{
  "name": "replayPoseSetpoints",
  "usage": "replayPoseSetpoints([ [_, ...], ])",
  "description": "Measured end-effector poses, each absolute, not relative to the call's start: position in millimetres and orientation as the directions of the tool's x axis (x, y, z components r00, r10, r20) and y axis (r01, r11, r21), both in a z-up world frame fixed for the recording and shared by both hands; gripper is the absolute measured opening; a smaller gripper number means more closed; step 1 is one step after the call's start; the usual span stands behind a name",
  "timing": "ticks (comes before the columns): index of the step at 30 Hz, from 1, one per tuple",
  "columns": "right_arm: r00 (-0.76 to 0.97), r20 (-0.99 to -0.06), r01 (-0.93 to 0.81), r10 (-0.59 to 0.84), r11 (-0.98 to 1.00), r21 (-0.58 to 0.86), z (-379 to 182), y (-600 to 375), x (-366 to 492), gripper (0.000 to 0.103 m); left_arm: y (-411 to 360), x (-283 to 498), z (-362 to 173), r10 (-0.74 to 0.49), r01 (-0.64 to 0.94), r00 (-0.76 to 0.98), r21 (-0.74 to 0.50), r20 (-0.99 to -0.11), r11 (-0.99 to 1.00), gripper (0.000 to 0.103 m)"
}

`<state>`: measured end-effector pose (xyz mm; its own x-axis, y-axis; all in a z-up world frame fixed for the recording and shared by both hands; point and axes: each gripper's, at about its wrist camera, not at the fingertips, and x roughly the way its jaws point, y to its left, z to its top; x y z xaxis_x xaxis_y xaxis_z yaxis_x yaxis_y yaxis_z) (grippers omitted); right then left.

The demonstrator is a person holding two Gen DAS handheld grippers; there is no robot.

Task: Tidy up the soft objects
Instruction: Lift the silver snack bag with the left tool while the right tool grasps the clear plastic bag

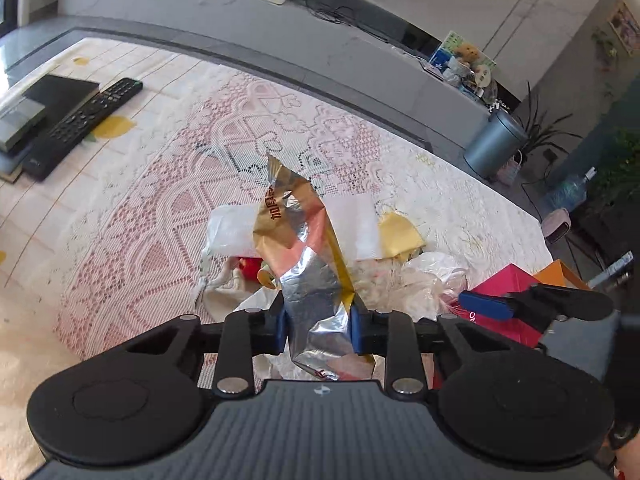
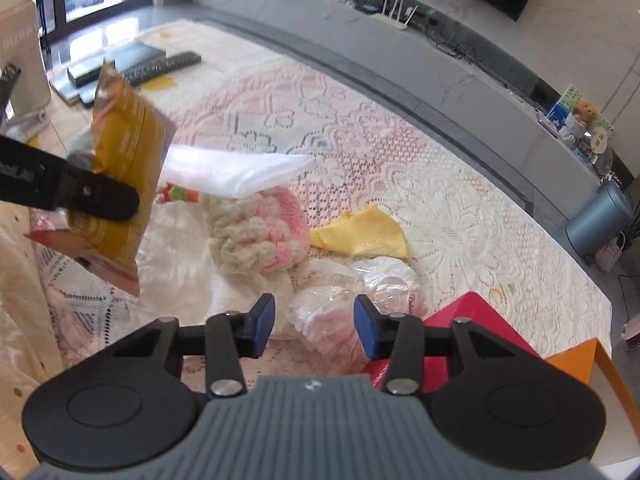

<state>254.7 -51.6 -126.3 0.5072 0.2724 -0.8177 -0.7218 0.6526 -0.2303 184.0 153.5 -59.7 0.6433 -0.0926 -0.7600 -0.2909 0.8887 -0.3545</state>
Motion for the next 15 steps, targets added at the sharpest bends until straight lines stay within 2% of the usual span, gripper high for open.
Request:
replayPoseSetpoints([
  [3, 0.502, -0.835, -0.733, 0.226, 0.623, -0.272, -139.1, -40.0, 257.0, 0.051, 148.1, 186.0, -57.5, -0.061, -0.263, 0.656, -0.304, -0.752, 0.915, 0.033],
  [6, 0.510, -0.842, -0.730, 0.178, 0.607, -0.314, -152.5, -31.0, 259.7, 0.051, 151.3, 187.1, -58.2, -0.110, -0.246, 0.659, -0.351, -0.744, 0.903, 0.033],
  [9, 0.520, -0.843, -0.718, 0.138, 0.605, -0.344, -163.7, -27.4, 262.9, 0.049, 152.7, 187.8, -60.4, -0.108, -0.250, 0.655, -0.348, -0.748, 0.903, 0.033],
  [12, 0.521, -0.842, -0.714, 0.137, 0.611, -0.343, -170.4, -29.6, 264.0, 0.038, 153.8, 187.3, -61.3, -0.116, -0.246, 0.654, -0.355, -0.748, 0.902, 0.033],
  [13, 0.535, -0.834, -0.709, 0.137, 0.610, -0.355, -170.1, -30.8, 263.2, 0.028, 153.9, 187.3, -61.6, -0.122, -0.244, 0.652, -0.360, -0.748, 0.901, 0.033],
  [15, 0.532, -0.831, -0.708, 0.162, 0.623, -0.332, -165.6, -36.1, 263.7, 0.025, 153.0, 186.4, -61.4, -0.126, -0.237, 0.651, -0.358, -0.749, 0.903, 0.033],
])
